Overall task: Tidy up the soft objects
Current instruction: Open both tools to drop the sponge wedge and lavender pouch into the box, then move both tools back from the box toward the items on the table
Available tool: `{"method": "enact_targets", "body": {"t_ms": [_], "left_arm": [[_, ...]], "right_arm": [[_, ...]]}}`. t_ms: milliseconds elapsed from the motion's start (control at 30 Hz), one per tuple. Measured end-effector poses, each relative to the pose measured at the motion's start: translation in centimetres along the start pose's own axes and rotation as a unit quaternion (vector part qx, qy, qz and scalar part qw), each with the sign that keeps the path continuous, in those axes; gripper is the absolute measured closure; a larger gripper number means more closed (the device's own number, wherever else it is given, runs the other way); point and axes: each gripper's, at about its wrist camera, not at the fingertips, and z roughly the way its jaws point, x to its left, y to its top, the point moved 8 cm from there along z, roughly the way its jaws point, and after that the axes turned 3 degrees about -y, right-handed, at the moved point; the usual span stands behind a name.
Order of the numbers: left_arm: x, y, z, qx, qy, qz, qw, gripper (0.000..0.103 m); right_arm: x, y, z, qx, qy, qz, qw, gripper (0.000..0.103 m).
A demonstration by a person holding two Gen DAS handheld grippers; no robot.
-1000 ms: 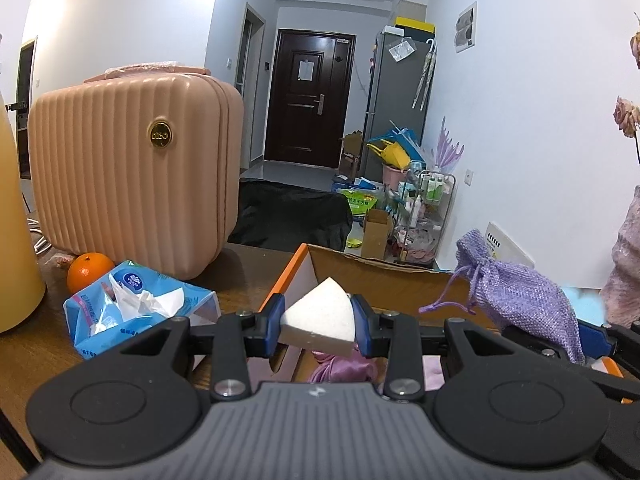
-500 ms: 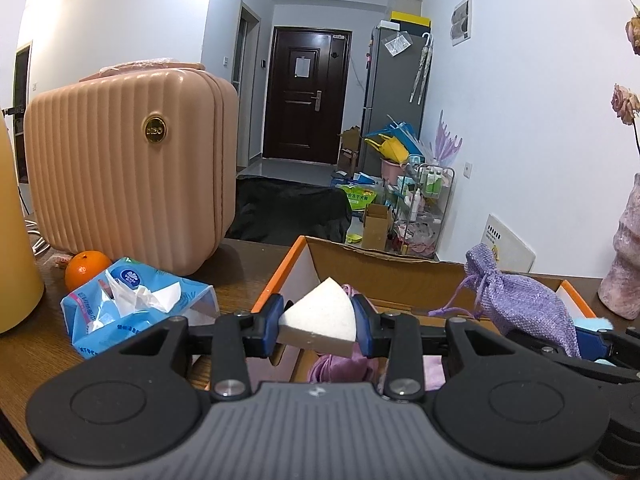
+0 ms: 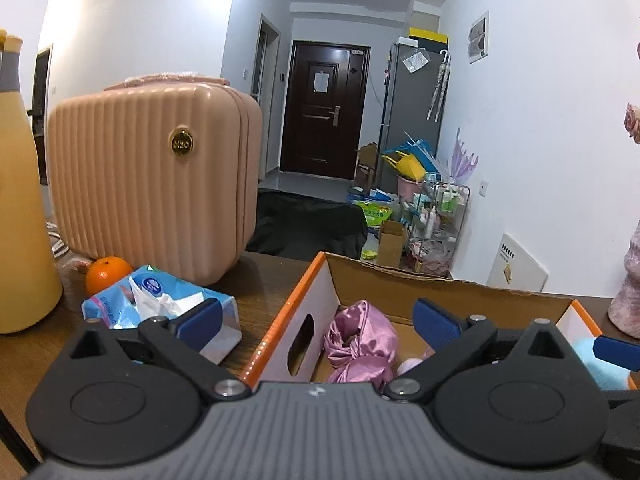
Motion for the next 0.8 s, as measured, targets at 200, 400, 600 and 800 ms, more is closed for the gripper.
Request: {"method": "enact_targets", "body": {"t_ms": [200,400,600,800], "left_arm": [[0.36,0.15,0.14,0.005,-0.002,-0.011,0.9999,0.0],[0.18,0.1,0.09,0.005,-0.004,-0.009,0.9999,0.0],[0.19,0.05,0.11,0.006,-0.003,-0.008,0.9999,0.0],[0.32,-0.29,-0.31,0.006,-0.003,-0.006,1.0,0.0]], "right_arm": [[0.33,0.02,-0.23,-0.006,0.002,-0.012,1.0,0.0],[0.26,0.04,-0.18,-0.003,0.001,-0.01,1.0,0.0],[0.08,-0.17,-0.14,0.004,0.003,-0.005,1.0,0.0],[-0.45,-0.28,-0.91,-0.004,0.001,0.009,1.0,0.0]]}}
